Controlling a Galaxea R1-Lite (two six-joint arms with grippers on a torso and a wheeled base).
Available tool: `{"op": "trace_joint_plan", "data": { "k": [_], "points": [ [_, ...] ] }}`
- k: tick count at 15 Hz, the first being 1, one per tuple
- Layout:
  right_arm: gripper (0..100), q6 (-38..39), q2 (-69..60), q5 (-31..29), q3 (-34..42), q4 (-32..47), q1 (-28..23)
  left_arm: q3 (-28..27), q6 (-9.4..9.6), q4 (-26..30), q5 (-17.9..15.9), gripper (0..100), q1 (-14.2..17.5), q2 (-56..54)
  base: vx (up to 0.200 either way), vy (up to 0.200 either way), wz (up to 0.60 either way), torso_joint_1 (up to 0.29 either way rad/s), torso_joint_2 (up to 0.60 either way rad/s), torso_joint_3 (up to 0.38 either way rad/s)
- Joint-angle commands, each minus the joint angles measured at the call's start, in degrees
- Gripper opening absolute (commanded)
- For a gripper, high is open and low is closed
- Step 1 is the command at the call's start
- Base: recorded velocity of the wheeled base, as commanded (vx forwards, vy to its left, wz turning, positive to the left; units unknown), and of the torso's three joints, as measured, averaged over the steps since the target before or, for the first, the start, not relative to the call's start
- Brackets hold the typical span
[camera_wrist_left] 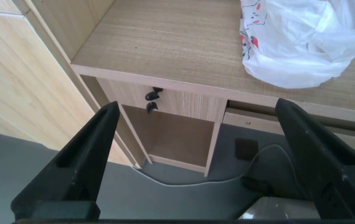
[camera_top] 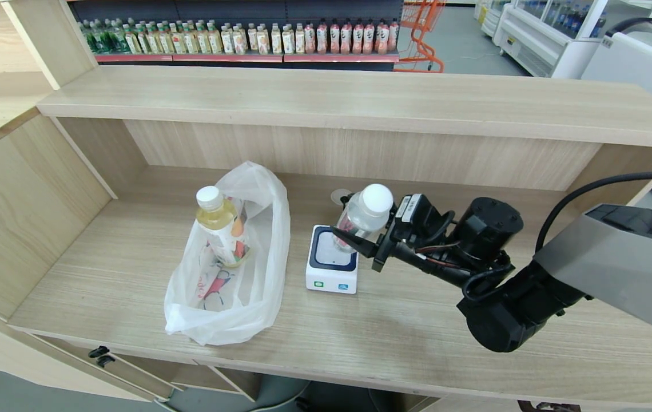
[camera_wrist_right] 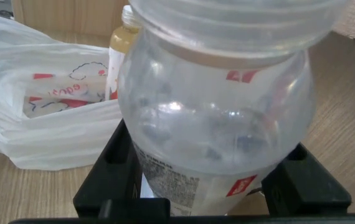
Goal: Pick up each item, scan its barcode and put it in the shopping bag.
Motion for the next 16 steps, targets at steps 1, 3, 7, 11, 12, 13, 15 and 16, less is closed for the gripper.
{"op": "trace_joint_plan", "data": {
  "k": [1,3,7,11,12,13,15,16],
  "points": [
    [0,0.06,0.29,0.05,-0.2,-0.06,-0.04,0.0,-0.01,0.01,0.03,100,0.01,-0.02,0.0,0.0,0.0,0.0,0.0,0.0],
    [0,1.03,-0.15,0.05,-0.2,-0.06,0.05,0.0,-0.01,0.01,0.03,100,0.01,-0.02,0.0,0.0,0.0,0.0,0.0,0.0],
    [0,1.12,-0.24,0.14,-0.2,-0.06,0.05,0.0,-0.01,0.01,0.03,100,0.01,-0.02,0.0,0.0,0.0,0.0,0.0,0.0],
    [0,1.2,-0.24,0.14,-0.28,-0.06,0.05,0.0,-0.01,0.01,0.03,100,0.01,-0.02,0.0,0.0,0.0,0.0,0.0,0.0],
    [0,1.2,-0.33,0.14,-0.28,-0.06,0.05,0.0,-0.01,0.01,0.03,100,0.01,-0.02,0.0,0.0,0.0,0.0,0.0,0.0],
    [0,1.2,-0.33,0.14,-0.28,-0.06,0.05,0.0,-0.01,0.01,0.03,100,0.01,-0.02,0.0,0.0,0.0,0.0,0.0,0.0],
    [0,1.2,-0.51,0.14,-0.2,-0.06,-0.04,0.0,-0.19,0.01,0.03,100,0.01,0.06,0.0,0.0,0.0,0.0,0.0,0.0],
    [0,1.29,-0.77,0.14,-0.2,-0.06,0.05,0.0,-0.1,0.01,0.03,100,0.01,-0.02,0.0,0.0,0.0,0.0,0.0,0.0]
  ]
}}
